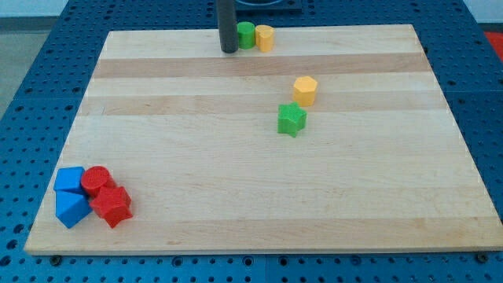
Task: Place the yellow hexagon to the right of yellow heart
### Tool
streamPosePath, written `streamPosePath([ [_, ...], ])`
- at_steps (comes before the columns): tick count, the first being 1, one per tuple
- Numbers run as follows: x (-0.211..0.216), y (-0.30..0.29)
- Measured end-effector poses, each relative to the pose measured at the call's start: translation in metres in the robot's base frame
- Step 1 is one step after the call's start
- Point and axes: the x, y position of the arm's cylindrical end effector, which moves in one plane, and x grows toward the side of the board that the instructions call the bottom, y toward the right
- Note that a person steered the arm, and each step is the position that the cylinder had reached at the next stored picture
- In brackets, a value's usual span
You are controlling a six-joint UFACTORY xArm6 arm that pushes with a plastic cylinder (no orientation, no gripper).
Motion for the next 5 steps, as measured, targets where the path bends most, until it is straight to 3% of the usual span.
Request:
streamPosePath([
  [1,0.039,0.023],
  [2,0.041,0.078],
  [4,0.119,0.074],
  [5,0.126,0.137],
])
